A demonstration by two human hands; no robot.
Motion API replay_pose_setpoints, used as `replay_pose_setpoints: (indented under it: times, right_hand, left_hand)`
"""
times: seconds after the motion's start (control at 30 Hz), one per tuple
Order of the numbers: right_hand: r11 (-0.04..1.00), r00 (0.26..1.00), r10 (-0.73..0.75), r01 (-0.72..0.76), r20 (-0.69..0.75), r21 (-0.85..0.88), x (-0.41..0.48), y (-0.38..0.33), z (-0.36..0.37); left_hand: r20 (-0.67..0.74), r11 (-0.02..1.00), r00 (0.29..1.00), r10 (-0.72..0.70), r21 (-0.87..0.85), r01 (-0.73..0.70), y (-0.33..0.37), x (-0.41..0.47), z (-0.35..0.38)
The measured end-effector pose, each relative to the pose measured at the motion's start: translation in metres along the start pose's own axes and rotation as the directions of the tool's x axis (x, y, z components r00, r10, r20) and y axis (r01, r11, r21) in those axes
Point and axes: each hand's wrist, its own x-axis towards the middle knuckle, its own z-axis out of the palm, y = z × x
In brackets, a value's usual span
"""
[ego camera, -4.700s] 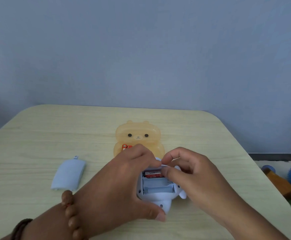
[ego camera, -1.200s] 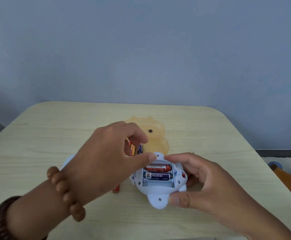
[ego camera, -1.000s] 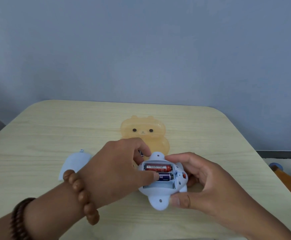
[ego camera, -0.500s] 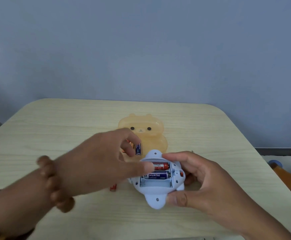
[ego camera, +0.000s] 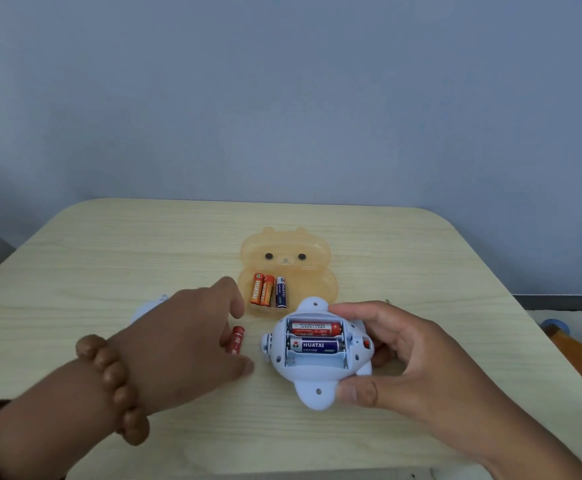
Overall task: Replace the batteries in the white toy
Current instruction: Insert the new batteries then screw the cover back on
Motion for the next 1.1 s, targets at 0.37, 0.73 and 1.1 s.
replay_pose_setpoints:
  times: [0.37, 0.73, 1.1]
  right_hand:
    - [0.999, 0.999, 0.031, -0.032, -0.023, -0.029, -0.001, -0.002, 0.003]
    - [0.999, 0.999, 0.04, -0.04, -0.035, -0.001, -0.001, -0.002, 0.003]
    - [0.999, 0.999, 0.039, -0.039, -0.035, 0.012, 0.0, 0.0, 0.002]
  left_hand:
    - [-0.325, 0.951, 0.927, 0.188, -0.176, -0.255, 0.014, -0.008, -0.021]
    - [-0.352, 0.829, 0.797, 0.492, -0.091, -0.552, 0.049, -0.013, 0.002]
    - [-0.322, 0.833, 0.837, 0.443, -0.197, -0.517, 0.054, -0.01, 0.012]
